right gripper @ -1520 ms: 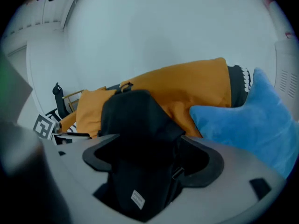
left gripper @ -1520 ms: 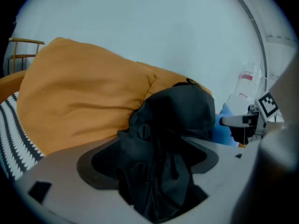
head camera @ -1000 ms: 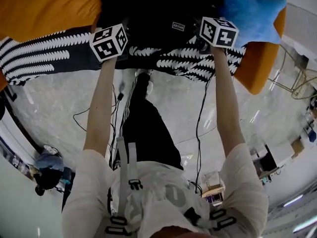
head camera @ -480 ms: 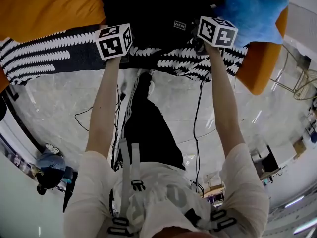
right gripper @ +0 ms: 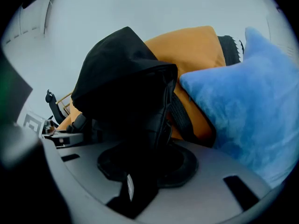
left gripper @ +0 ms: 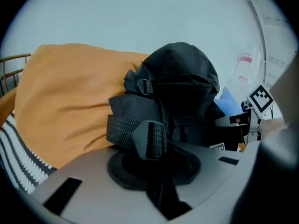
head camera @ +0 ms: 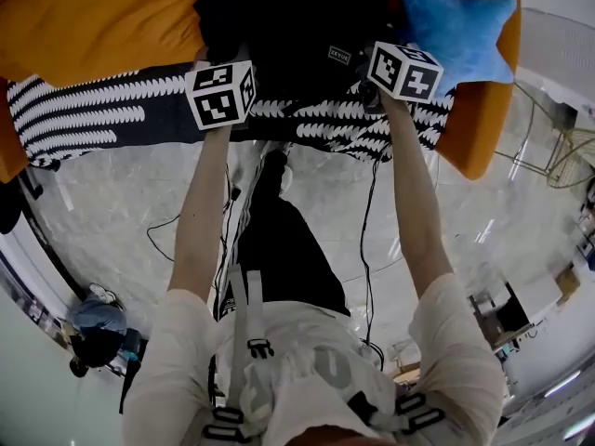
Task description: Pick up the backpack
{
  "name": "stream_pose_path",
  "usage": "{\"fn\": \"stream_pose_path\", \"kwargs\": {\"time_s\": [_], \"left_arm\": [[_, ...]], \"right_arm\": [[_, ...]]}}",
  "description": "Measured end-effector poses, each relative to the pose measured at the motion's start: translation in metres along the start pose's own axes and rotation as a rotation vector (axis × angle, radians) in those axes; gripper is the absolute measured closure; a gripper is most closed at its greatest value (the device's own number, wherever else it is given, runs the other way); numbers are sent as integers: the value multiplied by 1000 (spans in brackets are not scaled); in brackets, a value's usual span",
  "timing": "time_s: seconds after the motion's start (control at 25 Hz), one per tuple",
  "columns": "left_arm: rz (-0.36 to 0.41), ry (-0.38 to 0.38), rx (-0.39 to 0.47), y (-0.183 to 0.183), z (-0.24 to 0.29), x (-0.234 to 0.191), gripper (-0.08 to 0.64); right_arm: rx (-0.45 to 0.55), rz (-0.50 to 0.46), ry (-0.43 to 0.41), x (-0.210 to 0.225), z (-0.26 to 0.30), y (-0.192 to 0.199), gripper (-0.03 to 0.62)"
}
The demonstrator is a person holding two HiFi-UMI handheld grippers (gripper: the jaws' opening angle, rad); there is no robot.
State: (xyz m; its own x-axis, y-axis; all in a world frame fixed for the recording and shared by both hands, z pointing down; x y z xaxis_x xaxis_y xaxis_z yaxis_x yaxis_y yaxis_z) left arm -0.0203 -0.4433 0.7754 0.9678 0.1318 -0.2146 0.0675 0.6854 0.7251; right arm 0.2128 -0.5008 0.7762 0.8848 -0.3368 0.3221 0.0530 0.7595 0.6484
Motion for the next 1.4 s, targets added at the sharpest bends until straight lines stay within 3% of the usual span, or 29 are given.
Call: {"fn": "stream_pose_path", "kwargs": {"time_s": [0.32, 0.72, 1.04, 1.4], "left_arm": [[44, 18, 101, -96, -39, 33, 485], [125, 36, 255, -225, -171, 66, 486], [219, 15, 329, -268, -275, 90, 486], [254, 1, 373, -249, -365, 111, 486]], "right_arm": [[98, -35, 39, -11, -68, -90, 469], [242, -102, 64, -87, -206, -201, 469], [332, -78, 94, -144, -307, -220, 469], [419, -81, 101, -190, -389, -182, 469]]}}
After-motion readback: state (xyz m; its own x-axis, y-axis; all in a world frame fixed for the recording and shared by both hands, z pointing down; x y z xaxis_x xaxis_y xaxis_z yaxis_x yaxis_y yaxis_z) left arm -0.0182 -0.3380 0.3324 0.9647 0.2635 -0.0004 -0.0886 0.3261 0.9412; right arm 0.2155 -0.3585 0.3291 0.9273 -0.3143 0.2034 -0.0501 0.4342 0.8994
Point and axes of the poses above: the fingertips, and each gripper's own axes: z forward along the fingers, x to its right, y out of its underside, the point moved 3 cm from there along -z, backward along the fingers, and after that the axes turned 2 degrees about y, right-handed, at the moved point
